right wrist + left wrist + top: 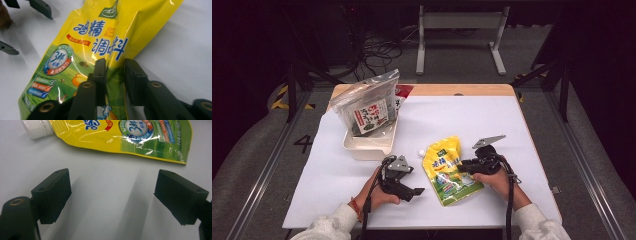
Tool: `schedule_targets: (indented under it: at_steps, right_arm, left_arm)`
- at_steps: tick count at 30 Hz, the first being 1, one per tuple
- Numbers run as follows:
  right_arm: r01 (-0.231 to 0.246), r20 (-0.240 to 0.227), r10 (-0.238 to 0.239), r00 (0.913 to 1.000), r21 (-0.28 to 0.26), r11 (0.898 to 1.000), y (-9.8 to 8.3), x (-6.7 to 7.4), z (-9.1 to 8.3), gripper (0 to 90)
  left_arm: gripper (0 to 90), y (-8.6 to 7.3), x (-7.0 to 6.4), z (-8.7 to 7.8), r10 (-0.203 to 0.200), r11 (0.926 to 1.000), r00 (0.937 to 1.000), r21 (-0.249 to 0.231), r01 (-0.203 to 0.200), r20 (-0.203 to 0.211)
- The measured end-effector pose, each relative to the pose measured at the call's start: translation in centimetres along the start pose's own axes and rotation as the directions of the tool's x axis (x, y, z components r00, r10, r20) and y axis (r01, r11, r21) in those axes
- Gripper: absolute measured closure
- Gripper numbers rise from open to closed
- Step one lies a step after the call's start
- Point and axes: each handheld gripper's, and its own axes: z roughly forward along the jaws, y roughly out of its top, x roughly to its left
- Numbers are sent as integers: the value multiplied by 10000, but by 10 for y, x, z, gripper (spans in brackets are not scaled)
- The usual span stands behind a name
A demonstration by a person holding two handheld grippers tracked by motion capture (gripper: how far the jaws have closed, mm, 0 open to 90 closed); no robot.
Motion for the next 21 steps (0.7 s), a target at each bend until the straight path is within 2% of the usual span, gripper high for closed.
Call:
schedule_targets:
  at_steps: [2,4,7,9,11,14,18,20,21]
  right_arm:
    - [387,73,-386,9992,-123,9992,0,5,-1,845]
    - [598,139,-594,9981,-383,9975,-2,8,-3,860]
    - [732,-41,-741,9972,-1114,9911,-9,9,-7,876]
    - [854,-63,-871,9962,-1362,9870,-12,11,-10,878]
    - [1048,-38,-1072,9942,-1776,9785,-16,14,-13,879]
    - [1099,14,-1127,9936,-2361,9655,-20,16,-18,879]
    - [1281,132,-1294,9915,-2709,9540,-19,22,-19,879]
    - [1462,165,-1481,9888,-3019,9421,-18,26,-20,878]
    - [1465,182,-1482,9888,-3104,9392,-17,27,-20,878]
  left_arm:
    - [142,0,0,-1,-49,10000,10000,-18,49,-11]
    - [142,0,0,-1,-61,10000,10000,-17,61,34]
    - [142,0,0,-2,-211,9997,9997,-154,214,153]
    - [144,0,0,-2,-328,9991,9992,-245,334,230]
    - [145,1,0,-1,-427,9983,9977,-378,447,526]
    - [145,6,-1,0,-469,9973,9967,-540,505,667]
    - [145,13,-4,0,-486,9945,9943,-883,570,946]
    - [145,17,-6,0,-487,9931,9936,-1015,590,1015]
    - [145,18,-6,-1,-534,9909,9921,-1168,667,1138]
